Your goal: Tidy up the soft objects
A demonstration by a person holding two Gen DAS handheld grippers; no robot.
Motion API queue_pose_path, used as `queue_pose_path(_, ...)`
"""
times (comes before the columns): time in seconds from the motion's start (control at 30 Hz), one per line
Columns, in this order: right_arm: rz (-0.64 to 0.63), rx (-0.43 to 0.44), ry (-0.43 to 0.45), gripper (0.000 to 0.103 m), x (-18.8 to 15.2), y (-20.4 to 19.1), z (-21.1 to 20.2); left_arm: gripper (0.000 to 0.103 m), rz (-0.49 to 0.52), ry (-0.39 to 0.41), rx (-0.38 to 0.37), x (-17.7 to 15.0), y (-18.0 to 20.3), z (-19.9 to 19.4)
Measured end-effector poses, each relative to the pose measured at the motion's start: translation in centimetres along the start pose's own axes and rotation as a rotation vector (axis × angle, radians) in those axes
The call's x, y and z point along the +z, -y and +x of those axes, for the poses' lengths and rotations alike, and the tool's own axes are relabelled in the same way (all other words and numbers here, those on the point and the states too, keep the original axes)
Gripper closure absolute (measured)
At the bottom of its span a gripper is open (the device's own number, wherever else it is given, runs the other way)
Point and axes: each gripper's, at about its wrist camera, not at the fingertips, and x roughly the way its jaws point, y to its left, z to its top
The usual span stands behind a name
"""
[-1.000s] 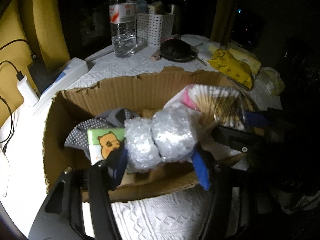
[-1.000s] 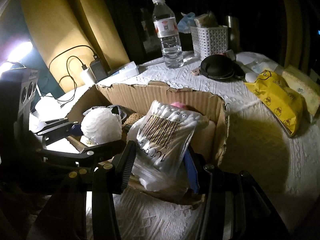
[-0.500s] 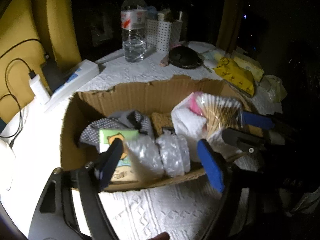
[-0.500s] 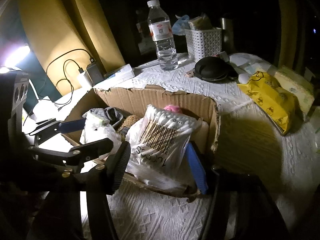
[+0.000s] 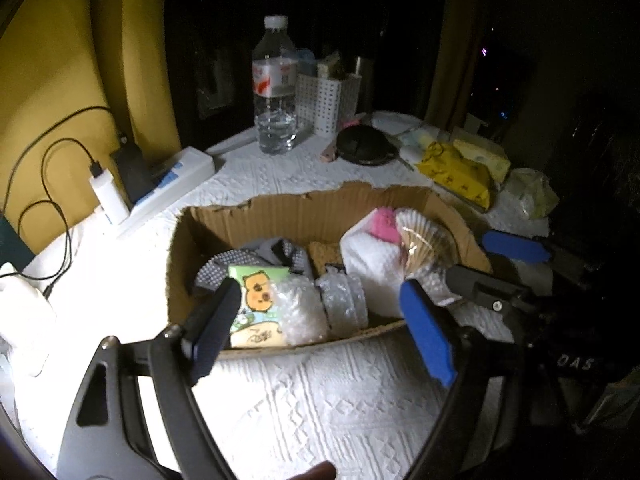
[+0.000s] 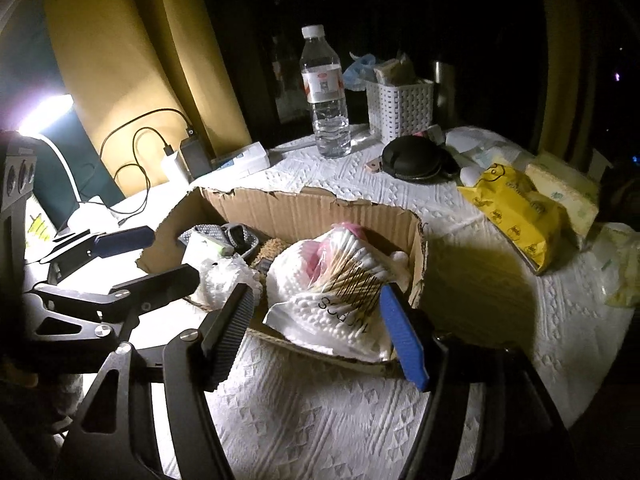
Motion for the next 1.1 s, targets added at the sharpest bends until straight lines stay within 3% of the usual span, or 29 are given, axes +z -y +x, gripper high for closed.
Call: queue_pose_path(1.1,-0.041,-0.127,0.142,0.032,0.8,-5.0,-11.1,0.020,0.020,0.171,-0.004,-0.3,-0.4,-11.9)
